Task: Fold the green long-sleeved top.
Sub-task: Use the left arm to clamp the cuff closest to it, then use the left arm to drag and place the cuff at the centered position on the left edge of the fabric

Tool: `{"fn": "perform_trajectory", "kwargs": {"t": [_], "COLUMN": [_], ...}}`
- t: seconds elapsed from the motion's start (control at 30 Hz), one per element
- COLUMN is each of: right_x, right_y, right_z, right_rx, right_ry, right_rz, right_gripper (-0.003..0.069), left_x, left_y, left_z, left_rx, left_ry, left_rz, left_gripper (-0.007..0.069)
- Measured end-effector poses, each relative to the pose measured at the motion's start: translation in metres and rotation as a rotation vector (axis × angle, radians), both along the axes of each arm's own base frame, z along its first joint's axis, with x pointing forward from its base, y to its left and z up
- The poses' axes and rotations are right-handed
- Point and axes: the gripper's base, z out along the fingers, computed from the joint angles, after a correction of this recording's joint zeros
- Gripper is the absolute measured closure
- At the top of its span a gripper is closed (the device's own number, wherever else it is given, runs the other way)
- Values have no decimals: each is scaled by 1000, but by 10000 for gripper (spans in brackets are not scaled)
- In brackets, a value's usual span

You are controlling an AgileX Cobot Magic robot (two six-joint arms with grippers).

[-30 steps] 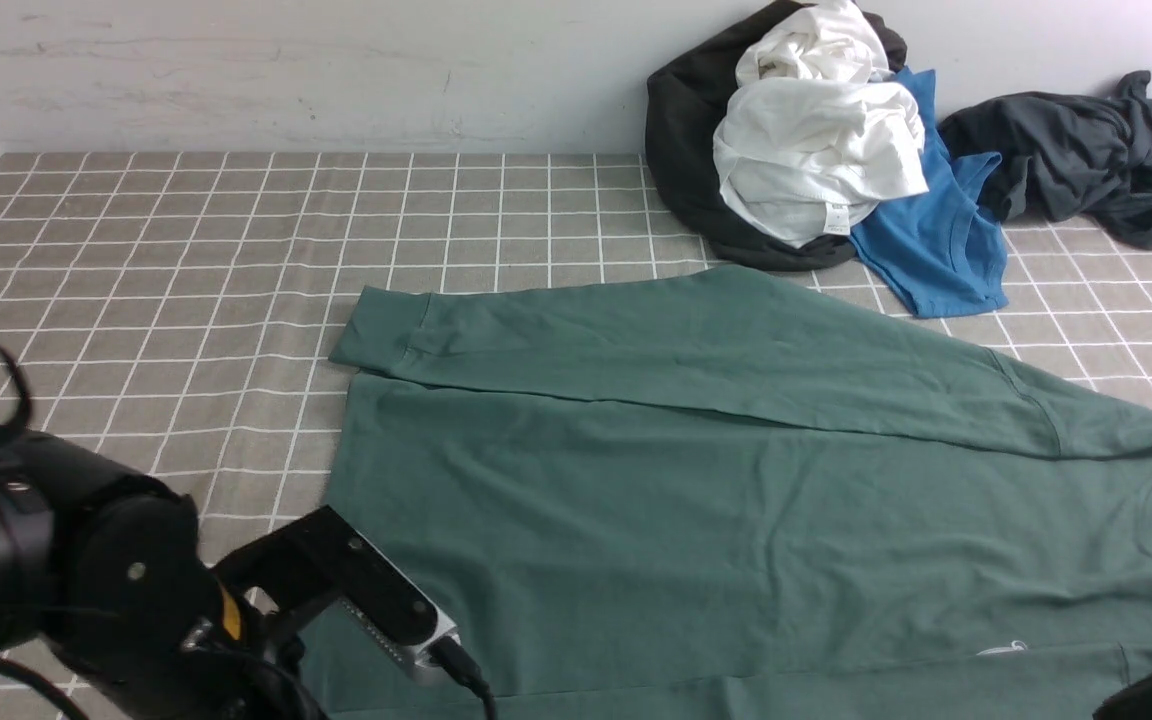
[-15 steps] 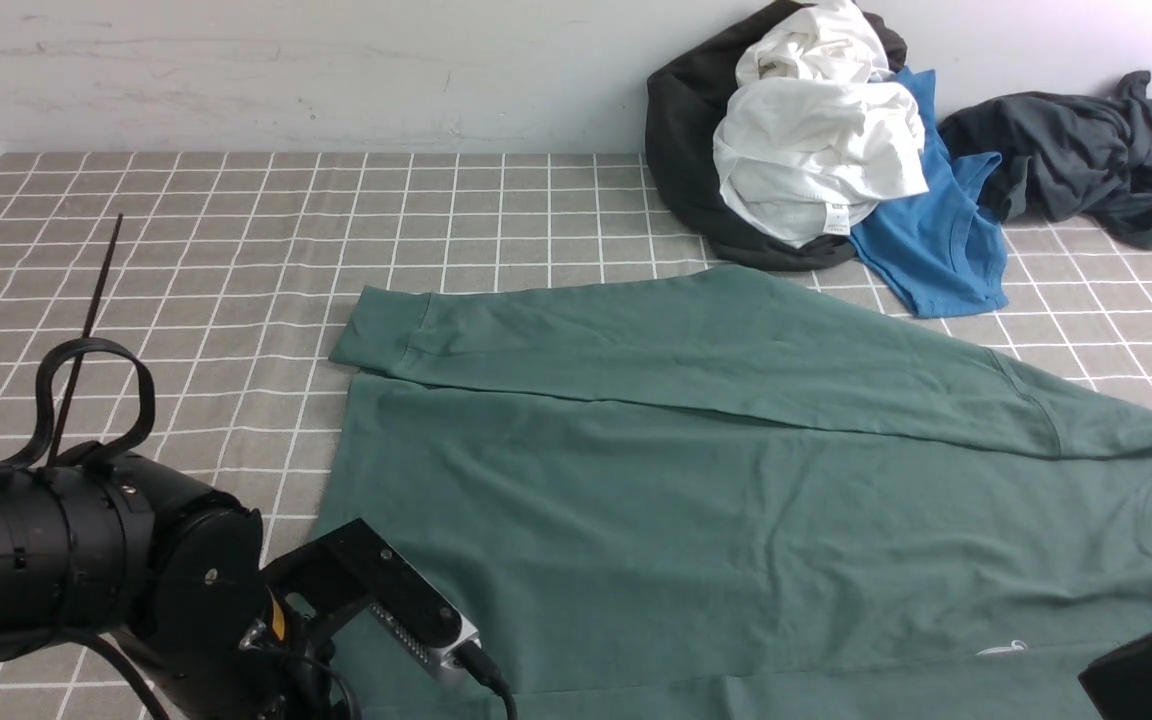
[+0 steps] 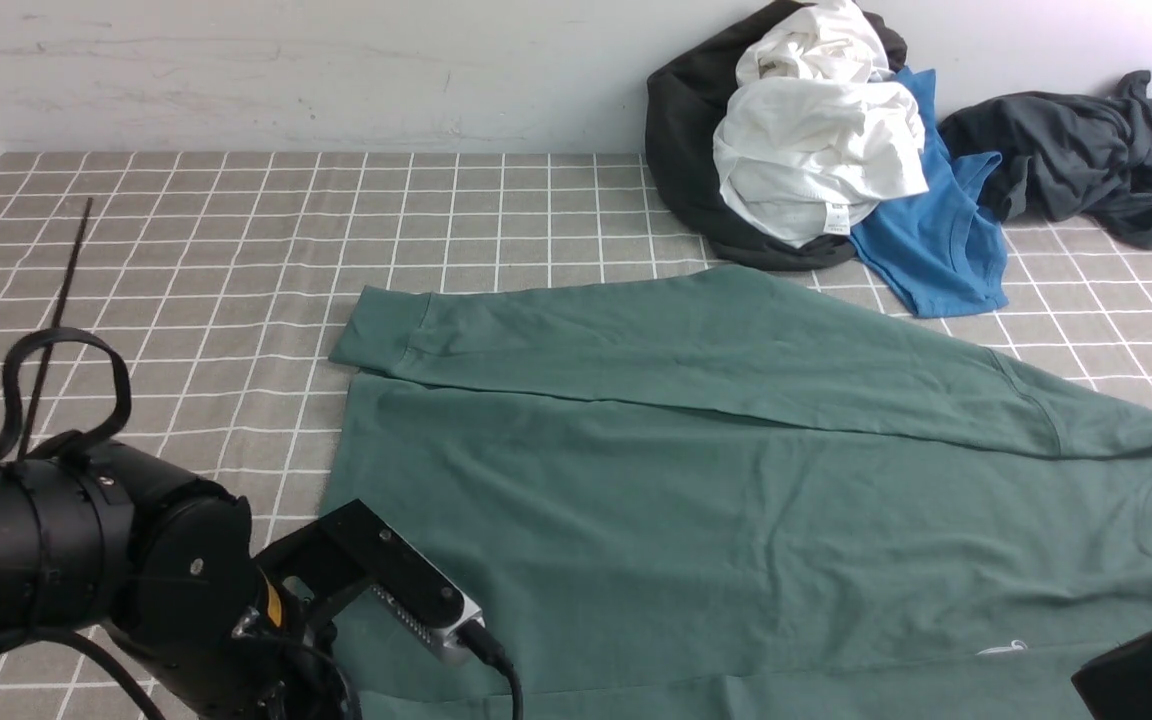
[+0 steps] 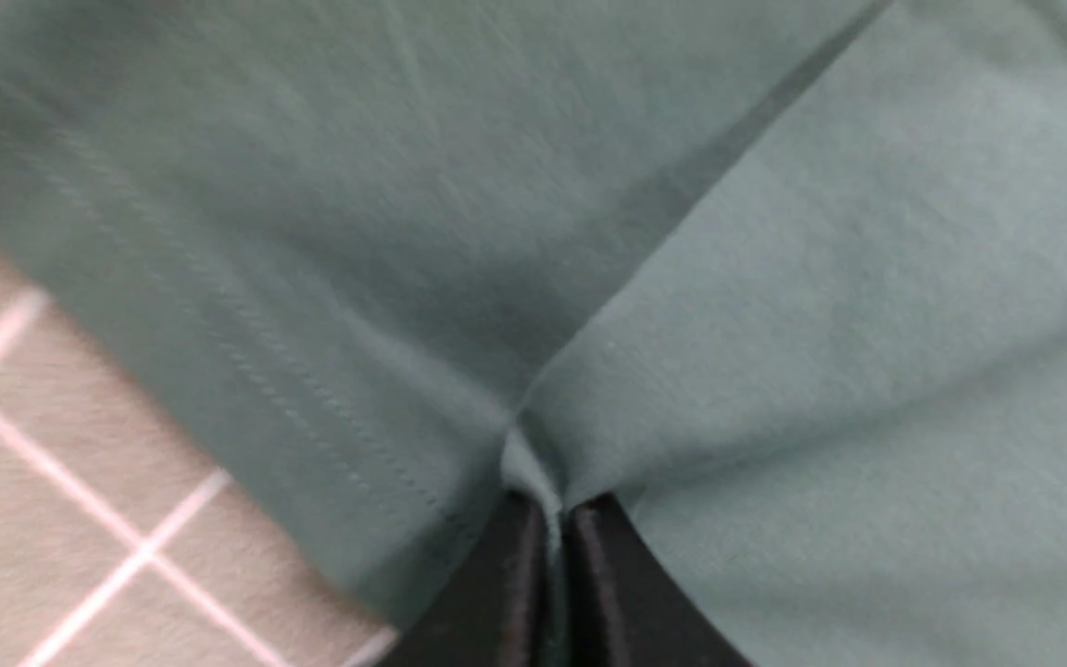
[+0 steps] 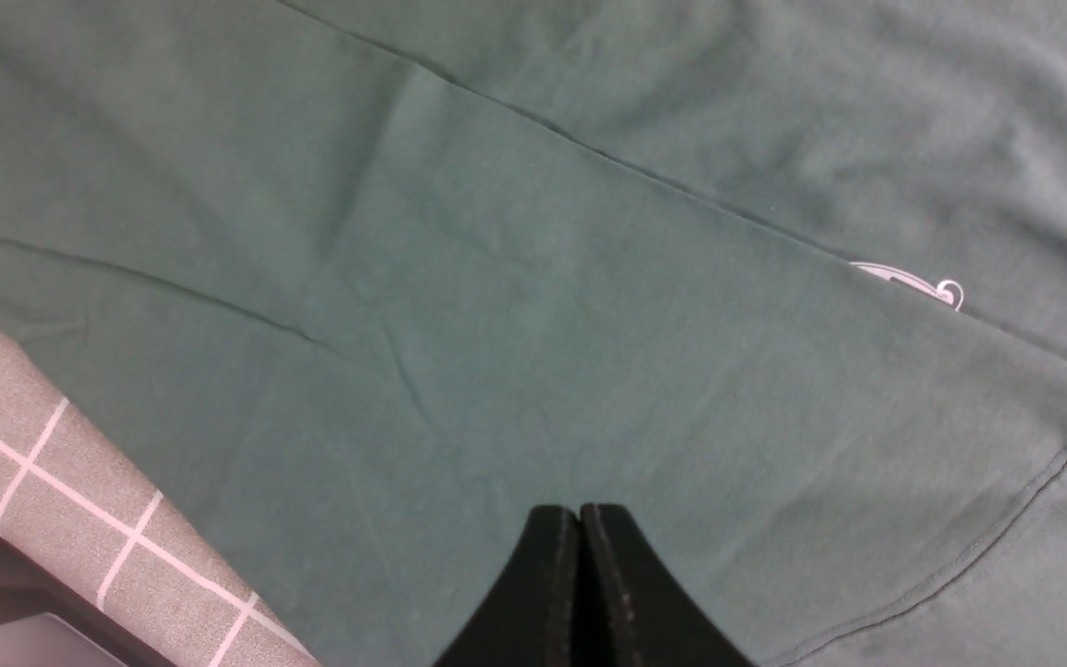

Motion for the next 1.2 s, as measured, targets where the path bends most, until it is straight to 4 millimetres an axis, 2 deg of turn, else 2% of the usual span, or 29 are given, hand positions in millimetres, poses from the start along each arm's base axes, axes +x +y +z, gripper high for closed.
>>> {"fn": "perform_trajectory", "kwargs": {"t": [0.1,0.2,0.4,0.57,0.6,0.67,0.73,0.83,0.93,0.97,1.0,1.03,1.1,1.2], "right_x": [0,1,2,3,4,4,4,4,4,4,4,5,5,7], "right_y": [0,-1,-4,-7,-8,-9,-10,-10,-11,-11,-11,-12,-14,-17], "right_z": [0,0,0,-1,-1,-1,-1,-2,-2,-2,-2,-2,-2,-1], "right_rx": [-1,-11,-48,-72,-80,-93,-99,-103,-107,-115,-117,-121,-131,-152], "right_ry": [0,-10,-27,-30,-31,-33,-31,-28,-29,-33,-34,-35,-40,-56], "right_rz": [0,0,-8,-40,-53,-57,-59,-59,-59,-59,-59,-71,-94,-129], "right_gripper": [673,673,673,673,673,673,673,673,673,673,673,673,673,673], "left_x": [3,17,55,85,96,106,114,123,127,130,130,131,130,131], "left_y": [-2,-9,-27,-39,-43,-46,-47,-46,-48,-50,-50,-52,-52,-47], "left_z": [15,44,96,103,97,89,81,79,92,113,115,132,147,150], "left_rx": [-18,-57,-108,-69,-38,-5,23,28,22,0,-1,-20,-35,-33], "left_ry": [-30,-101,-250,-264,-253,-242,-228,-221,-234,-275,-279,-311,-338,-330], "left_rz": [-1,-3,-19,-41,-52,-59,-52,-17,-7,-3,-3,0,4,17], "left_gripper": [622,622,622,622,622,622,622,622,622,622,622,622,622,622]}}
